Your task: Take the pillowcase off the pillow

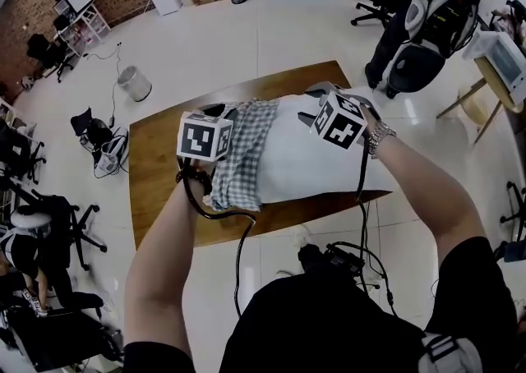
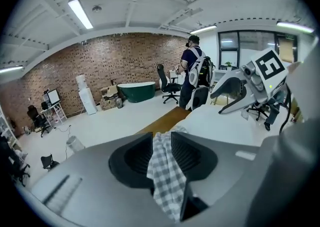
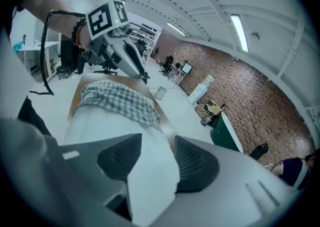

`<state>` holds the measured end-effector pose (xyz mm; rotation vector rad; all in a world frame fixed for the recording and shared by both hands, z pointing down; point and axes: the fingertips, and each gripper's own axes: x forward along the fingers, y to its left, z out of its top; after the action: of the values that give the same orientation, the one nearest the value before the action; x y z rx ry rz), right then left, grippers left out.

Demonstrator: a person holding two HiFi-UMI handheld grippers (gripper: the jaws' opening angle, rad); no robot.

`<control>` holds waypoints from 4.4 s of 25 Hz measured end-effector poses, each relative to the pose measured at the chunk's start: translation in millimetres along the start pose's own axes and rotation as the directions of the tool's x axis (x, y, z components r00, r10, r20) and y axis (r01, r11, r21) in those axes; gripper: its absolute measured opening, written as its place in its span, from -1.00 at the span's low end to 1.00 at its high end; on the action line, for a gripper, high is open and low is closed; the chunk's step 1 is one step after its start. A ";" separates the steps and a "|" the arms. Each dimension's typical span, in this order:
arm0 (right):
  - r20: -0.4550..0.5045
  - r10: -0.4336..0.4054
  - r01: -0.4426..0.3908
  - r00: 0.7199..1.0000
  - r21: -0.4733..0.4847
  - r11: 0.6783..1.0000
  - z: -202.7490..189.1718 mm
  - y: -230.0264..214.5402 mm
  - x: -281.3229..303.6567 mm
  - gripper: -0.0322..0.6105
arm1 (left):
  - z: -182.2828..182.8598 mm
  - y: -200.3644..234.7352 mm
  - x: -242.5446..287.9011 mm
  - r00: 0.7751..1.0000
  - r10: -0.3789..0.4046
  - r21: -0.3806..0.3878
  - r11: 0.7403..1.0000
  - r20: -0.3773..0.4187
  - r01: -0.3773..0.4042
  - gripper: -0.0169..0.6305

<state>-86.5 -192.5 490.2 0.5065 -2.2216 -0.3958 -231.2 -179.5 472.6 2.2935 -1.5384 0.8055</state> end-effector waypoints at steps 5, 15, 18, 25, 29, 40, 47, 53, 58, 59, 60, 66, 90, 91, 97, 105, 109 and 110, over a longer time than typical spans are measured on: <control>-0.011 0.072 -0.071 0.997 0.025 0.997 -9.4 -70.7 36.8 -0.20 | 52.9 14.6 68.0 0.997 -0.042 0.055 0.997 -0.063 0.046 -0.52; -0.012 0.240 -0.234 0.971 0.166 0.958 -21.4 -165.0 88.8 -0.11 | 101.7 41.3 167.8 0.953 -0.159 -0.008 0.987 -0.258 0.163 -0.39; -0.015 0.296 -0.288 0.955 0.187 0.939 -31.1 -176.0 114.3 -0.07 | 96.6 45.8 196.3 0.924 -0.219 -0.063 0.976 -0.312 0.210 -0.34; -0.032 0.514 -0.484 0.857 0.291 0.825 -44.0 -187.0 156.6 0.03 | 82.0 56.8 255.1 0.823 -0.317 -0.140 0.948 -0.472 0.285 -0.29; -0.050 0.596 -0.548 0.801 0.339 0.765 -60.7 -186.3 180.5 0.11 | 53.8 58.1 276.9 0.719 -0.362 -0.188 0.931 -0.594 0.313 -0.30; -0.146 0.718 -0.629 0.681 0.386 0.675 -92.2 -141.1 198.1 -0.69 | 13.8 74.5 299.6 0.609 -0.382 -0.254 0.923 -0.695 0.289 -0.83; -0.113 0.584 -0.553 0.804 0.219 0.804 -76.9 -159.3 140.4 -0.84 | 20.8 112.6 282.3 0.693 -0.312 -0.305 0.942 -0.649 0.139 -0.88; -0.152 0.483 -0.464 0.863 0.142 0.874 -77.6 -173.7 135.9 -0.84 | 14.6 157.2 256.3 0.727 -0.240 -0.325 0.945 -0.643 0.026 -0.89; -0.229 0.383 -0.371 0.895 0.096 0.924 -87.5 -197.7 136.1 -0.84 | 2.1 180.8 238.8 0.735 -0.184 -0.328 0.943 -0.652 -0.054 -0.89; -0.218 0.415 -0.397 0.883 0.124 0.910 -88.3 -189.6 138.8 -0.84 | -1.8 186.1 234.7 0.737 -0.178 -0.332 0.941 -0.653 -0.066 -0.89; -0.207 0.439 -0.416 0.874 0.145 0.898 -88.6 -183.1 142.2 -0.84 | -5.6 191.5 230.6 0.738 -0.173 -0.337 0.938 -0.653 -0.078 -0.89; -0.214 0.304 -0.293 0.929 0.080 0.953 -80.6 -199.6 162.6 -0.84 | -21.8 212.5 213.2 0.757 -0.126 -0.346 0.928 -0.641 -0.138 -0.89; -0.099 0.154 -0.148 0.983 0.068 0.987 -34.5 -131.5 112.4 -0.41 | 0.7 158.7 119.1 0.950 0.031 -0.272 0.955 -0.311 -0.120 -0.72; -0.094 0.151 -0.145 0.984 0.065 0.987 -29.4 -122.2 106.5 -0.40 | -3.1 152.2 110.9 0.954 0.032 -0.275 0.954 -0.297 -0.117 -0.71; -0.073 0.147 -0.145 0.986 0.037 0.989 -7.3 -58.8 79.5 -0.31 | -30.1 109.4 67.2 0.974 0.025 -0.312 0.945 -0.227 -0.097 -0.66; -0.041 0.133 -0.134 0.990 -0.008 0.991 10.8 20.4 52.7 -0.12 | -69.4 59.5 13.7 0.987 0.044 -0.366 0.925 -0.154 -0.098 -0.41; -0.034 0.123 -0.124 0.992 -0.049 0.991 7.3 44.8 65.2 -0.02 | -94.4 46.8 13.8 0.988 0.052 -0.390 0.915 -0.147 -0.106 -0.29; -0.032 0.115 -0.117 0.993 -0.060 0.991 7.3 48.6 68.3 0.00 | -99.9 44.4 14.6 0.988 0.053 -0.395 0.912 -0.148 -0.108 -0.29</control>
<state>-143.8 -182.0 550.9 0.3456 -2.1917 -0.3925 -297.4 -158.3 558.3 1.8525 -1.5749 0.5804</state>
